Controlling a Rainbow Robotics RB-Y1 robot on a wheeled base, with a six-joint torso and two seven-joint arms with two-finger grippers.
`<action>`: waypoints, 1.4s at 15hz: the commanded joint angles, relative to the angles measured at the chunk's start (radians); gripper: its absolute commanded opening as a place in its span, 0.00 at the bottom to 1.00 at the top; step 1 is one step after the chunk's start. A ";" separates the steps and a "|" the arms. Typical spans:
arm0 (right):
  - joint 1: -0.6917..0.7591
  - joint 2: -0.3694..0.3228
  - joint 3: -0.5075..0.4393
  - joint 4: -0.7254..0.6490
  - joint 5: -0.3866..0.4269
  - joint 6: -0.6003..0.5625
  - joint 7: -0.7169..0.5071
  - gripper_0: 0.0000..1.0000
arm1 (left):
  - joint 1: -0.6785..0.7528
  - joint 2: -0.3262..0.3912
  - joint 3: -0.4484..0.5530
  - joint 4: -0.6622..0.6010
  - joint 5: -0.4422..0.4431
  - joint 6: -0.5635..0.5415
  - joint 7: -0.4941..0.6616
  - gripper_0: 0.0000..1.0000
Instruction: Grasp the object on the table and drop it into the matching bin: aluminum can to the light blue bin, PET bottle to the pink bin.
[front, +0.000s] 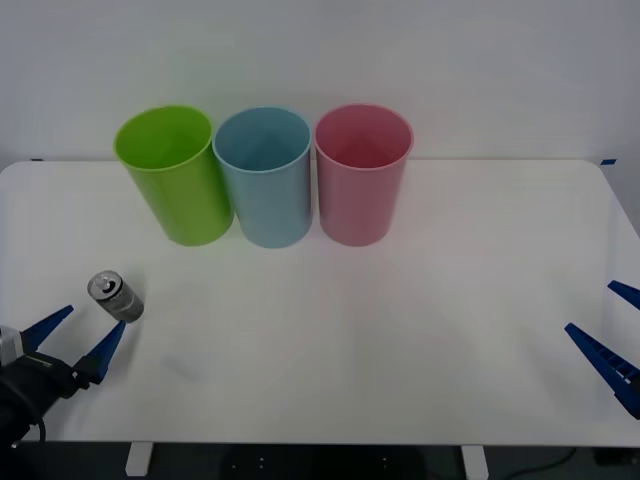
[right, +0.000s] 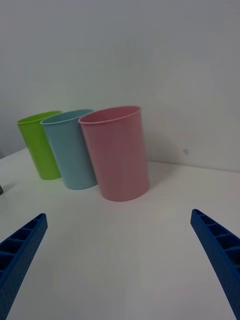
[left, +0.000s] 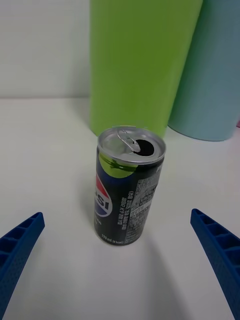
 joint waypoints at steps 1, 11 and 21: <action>0.000 0.000 0.000 0.000 0.000 0.000 0.000 1.00 | -0.060 -0.003 -0.004 0.078 0.000 0.000 -0.079 1.00; 0.000 0.000 0.000 0.000 0.000 0.000 0.000 1.00 | -0.169 -0.067 -0.020 0.132 -0.021 0.077 -0.109 1.00; 0.000 0.000 0.000 0.000 0.000 0.000 0.000 1.00 | -0.182 -0.067 -0.033 0.132 -0.018 0.090 -0.112 0.11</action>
